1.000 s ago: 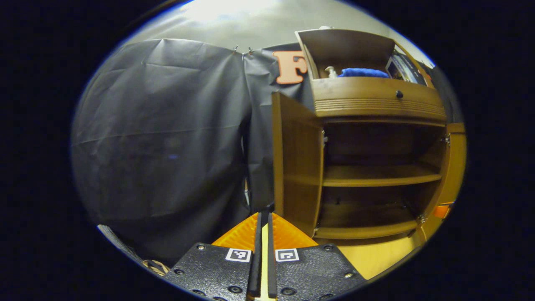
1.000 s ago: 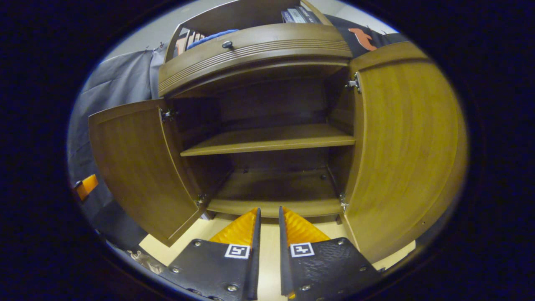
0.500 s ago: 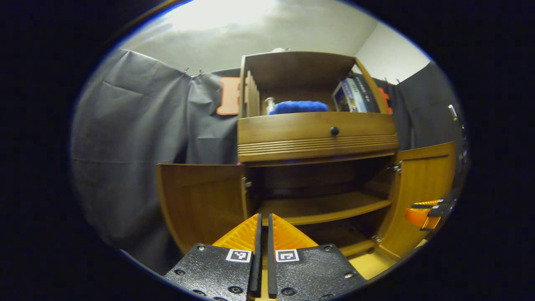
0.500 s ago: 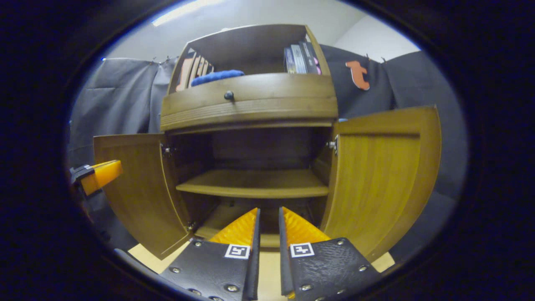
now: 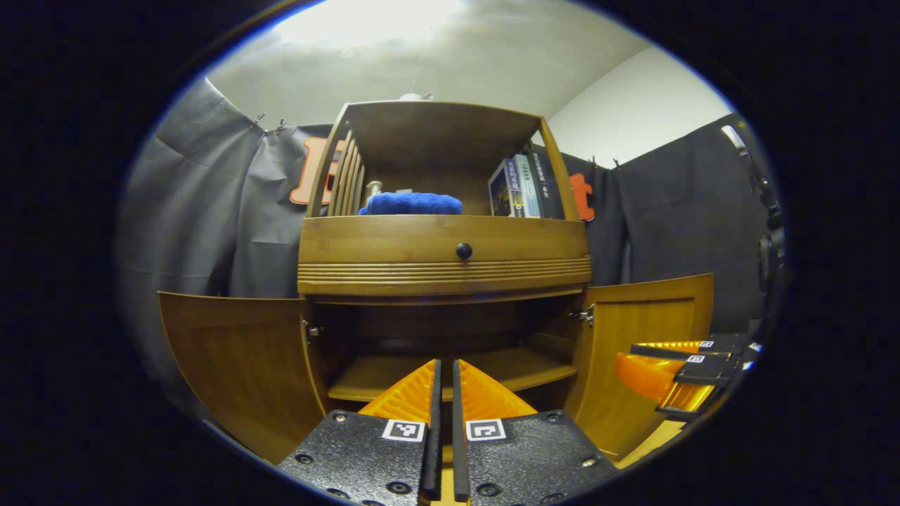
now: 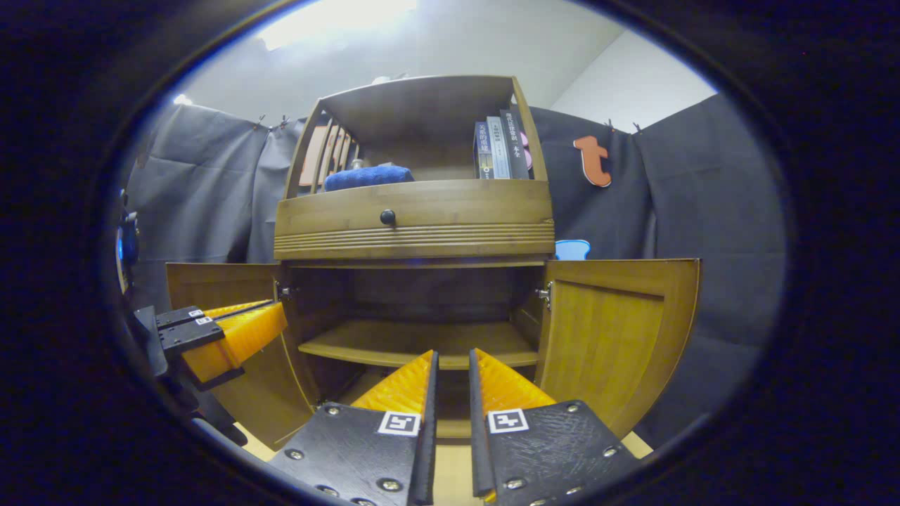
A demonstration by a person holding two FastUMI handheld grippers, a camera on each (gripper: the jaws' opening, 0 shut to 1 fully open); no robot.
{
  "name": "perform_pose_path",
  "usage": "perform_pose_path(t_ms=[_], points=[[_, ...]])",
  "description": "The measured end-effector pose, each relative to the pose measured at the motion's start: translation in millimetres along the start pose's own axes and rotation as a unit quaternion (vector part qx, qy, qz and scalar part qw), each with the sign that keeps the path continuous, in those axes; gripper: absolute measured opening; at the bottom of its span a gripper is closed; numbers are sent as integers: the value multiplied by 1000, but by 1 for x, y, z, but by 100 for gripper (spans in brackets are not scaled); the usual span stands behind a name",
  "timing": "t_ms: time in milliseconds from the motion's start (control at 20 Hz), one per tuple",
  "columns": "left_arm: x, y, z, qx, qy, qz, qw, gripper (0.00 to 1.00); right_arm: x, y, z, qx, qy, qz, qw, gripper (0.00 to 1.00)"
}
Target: Open the right door of the double-door shoe cabinet with the right hand, and open the left door with the left hand.
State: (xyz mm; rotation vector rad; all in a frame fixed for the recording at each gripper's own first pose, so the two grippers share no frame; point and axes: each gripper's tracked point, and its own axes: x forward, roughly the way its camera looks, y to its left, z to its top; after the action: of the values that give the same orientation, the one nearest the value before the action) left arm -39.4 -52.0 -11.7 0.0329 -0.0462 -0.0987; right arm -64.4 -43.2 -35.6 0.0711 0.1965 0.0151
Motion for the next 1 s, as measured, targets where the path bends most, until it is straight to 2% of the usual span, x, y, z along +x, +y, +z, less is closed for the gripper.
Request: perform_pose_path(t_ms=[50, 100, 150, 350, 400, 650, 800, 1000], points=[[0, -3, 0, 0, -1, -5, 1000, 7, -1, -2, -1, 1, 1, -1, 1000, 21], [1, -4, 1, 0, -3, -7, 1000, 12, 0, -5, -1, 1, -2, -6, 1000, 21], [5, -9, 2, -4, -5, -17, 1000, 7, 0, -6, 0, 3, -6, -8, 1000, 21], [-3, -4, 5, -11, -16, -4, 1000, 96, 5, -5, 1, 9, -12, -7, 1000, 84], [-2, -4, 7, -12, -21, -3, 1000, 94, 4, -2, 5, 9, -15, -5, 1000, 100], [0, 1, 3, -16, -17, 4, 1000, 94, 6, 2, 5, 2, -19, -1, 1000, 100], [2, 15, -2, -17, -10, 22, 1000, 94, 5, -6, 6, 0, -24, -15, 1000, 100], [2, 28, -13, -45, 7, 35, 998, 94, 5, -12, 7, 12, -24, -28, 999, 100]])
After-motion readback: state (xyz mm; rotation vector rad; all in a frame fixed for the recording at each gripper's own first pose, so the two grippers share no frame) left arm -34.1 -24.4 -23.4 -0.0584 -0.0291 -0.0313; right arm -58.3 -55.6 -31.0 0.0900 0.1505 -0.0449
